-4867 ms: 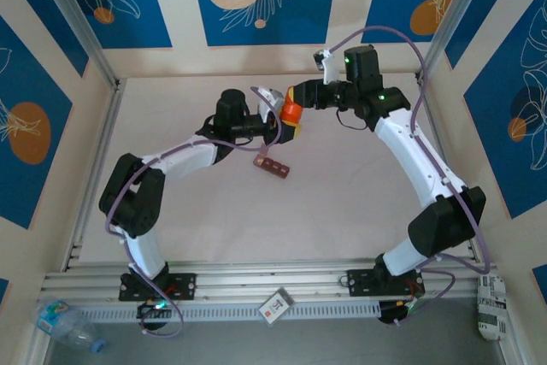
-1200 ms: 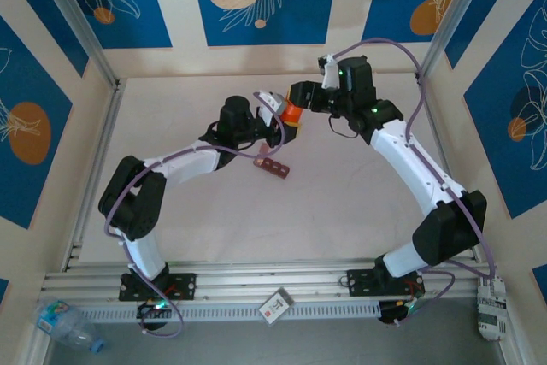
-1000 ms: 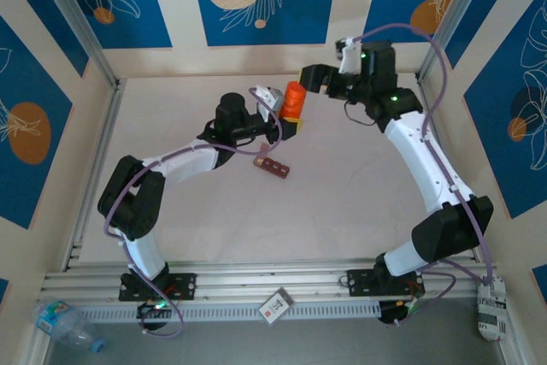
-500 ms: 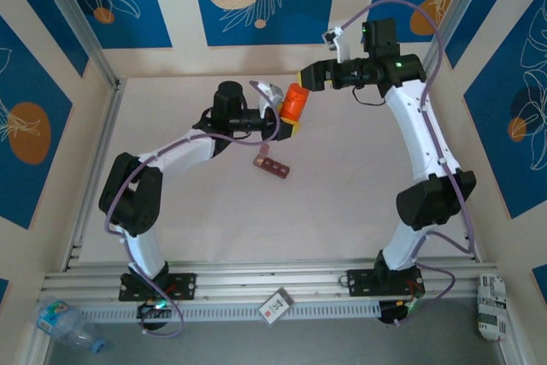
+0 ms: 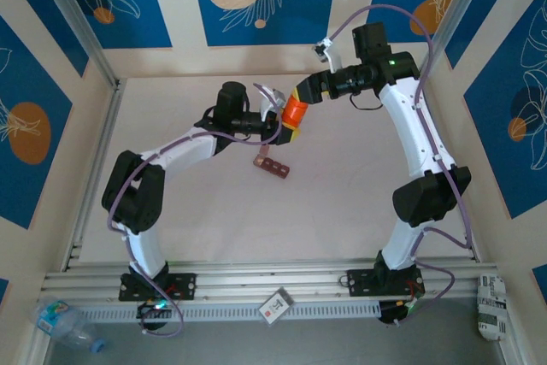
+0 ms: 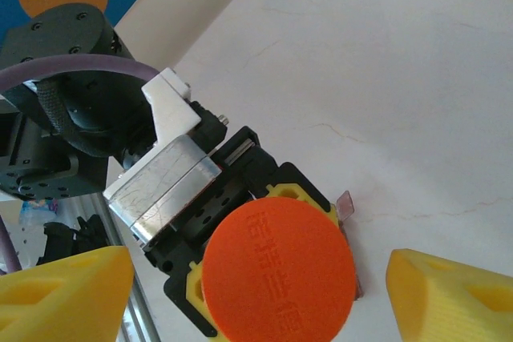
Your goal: Sort the pills into containers
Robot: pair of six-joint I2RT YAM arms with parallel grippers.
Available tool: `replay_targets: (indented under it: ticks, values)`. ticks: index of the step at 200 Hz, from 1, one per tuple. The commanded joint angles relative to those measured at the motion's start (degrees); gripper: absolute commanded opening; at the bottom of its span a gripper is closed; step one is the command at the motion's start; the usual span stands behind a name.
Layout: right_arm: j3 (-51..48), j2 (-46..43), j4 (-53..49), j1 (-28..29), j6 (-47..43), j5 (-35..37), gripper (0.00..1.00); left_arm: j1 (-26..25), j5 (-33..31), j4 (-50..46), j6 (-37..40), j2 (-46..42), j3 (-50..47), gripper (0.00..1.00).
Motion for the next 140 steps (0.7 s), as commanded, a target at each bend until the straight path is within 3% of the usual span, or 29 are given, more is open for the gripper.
replay_targets:
  ticks: [1, 76, 140]
  values:
    - [-0.9, -0.7, -1.7, 0.6, -1.2, -1.4, 0.82, 0.4, 2.2, 0.2, 1.2, 0.1, 1.9, 0.0]
    - [-3.5, -0.6, -1.2, 1.1, -0.7, 1.2, 0.76, 0.4, 2.2, 0.9, 0.7, -0.1, 2.0, 0.0]
    - [-5.9, -0.8, 0.3, 1.6, 1.0, 0.1, 0.47, 0.4, 2.2, 1.6, 0.2, -0.1, 2.1, 0.0]
